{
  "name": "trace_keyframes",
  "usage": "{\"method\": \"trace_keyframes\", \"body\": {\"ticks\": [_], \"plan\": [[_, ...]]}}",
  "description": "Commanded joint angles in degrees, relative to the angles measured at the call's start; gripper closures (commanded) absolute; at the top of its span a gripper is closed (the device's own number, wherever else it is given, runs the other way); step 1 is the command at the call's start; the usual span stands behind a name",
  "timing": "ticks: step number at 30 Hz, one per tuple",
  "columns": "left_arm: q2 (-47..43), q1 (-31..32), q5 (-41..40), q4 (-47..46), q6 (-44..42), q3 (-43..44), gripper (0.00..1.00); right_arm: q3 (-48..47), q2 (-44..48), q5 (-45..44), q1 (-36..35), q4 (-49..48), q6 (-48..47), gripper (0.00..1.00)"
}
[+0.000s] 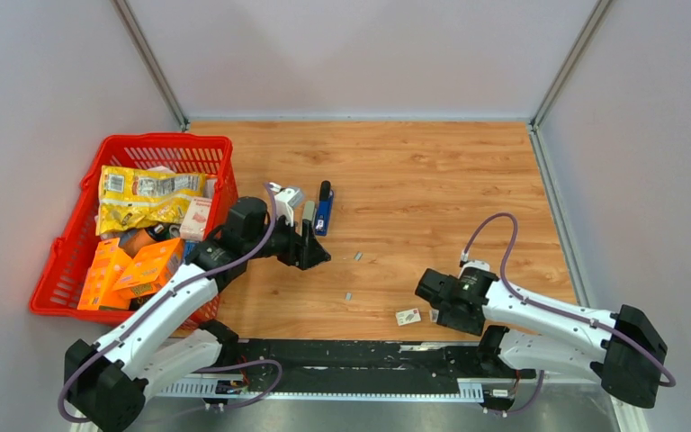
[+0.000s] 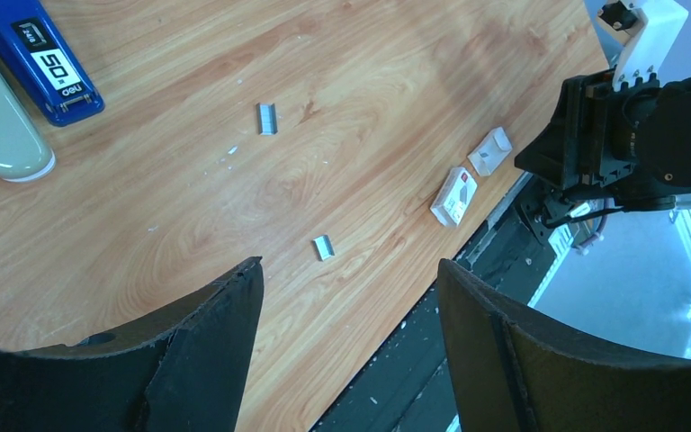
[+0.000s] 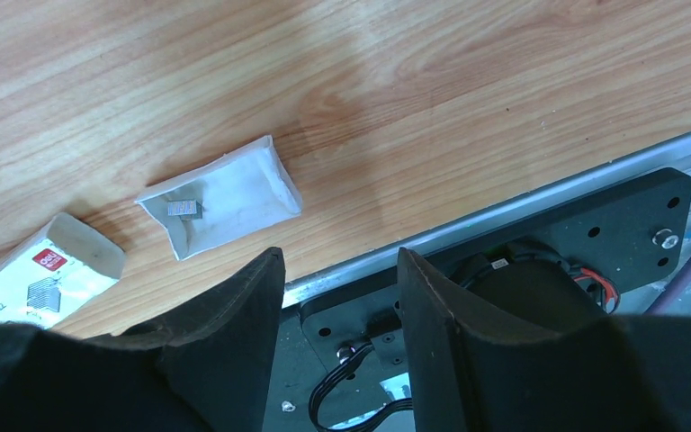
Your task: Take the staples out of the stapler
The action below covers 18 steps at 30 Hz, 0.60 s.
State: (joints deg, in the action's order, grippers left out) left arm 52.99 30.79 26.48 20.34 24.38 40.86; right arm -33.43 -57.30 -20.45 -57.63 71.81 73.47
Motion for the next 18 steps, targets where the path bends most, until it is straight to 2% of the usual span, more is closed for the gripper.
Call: {"method": "trace_keyframes", "body": {"ticks": [1,7,18], "plan": [[0.44,0.24,0.59,-1.62,0.32,-0.26,0.23,1.70,-0.27,-1.53,0.49,-4.30,0.62,0.48],[1.15,0.24,0.59,-1.35,0.14,-0.08,0.23,3.28,-3.69,0.93,2.96,-12.47,-4.29,0.47],[2.03,0.24,-0.64,-0.39,-0.39,0.18,0.23,1.53,-9.14,1.90,5.77,-20.30,-11.68,0.46]]}}
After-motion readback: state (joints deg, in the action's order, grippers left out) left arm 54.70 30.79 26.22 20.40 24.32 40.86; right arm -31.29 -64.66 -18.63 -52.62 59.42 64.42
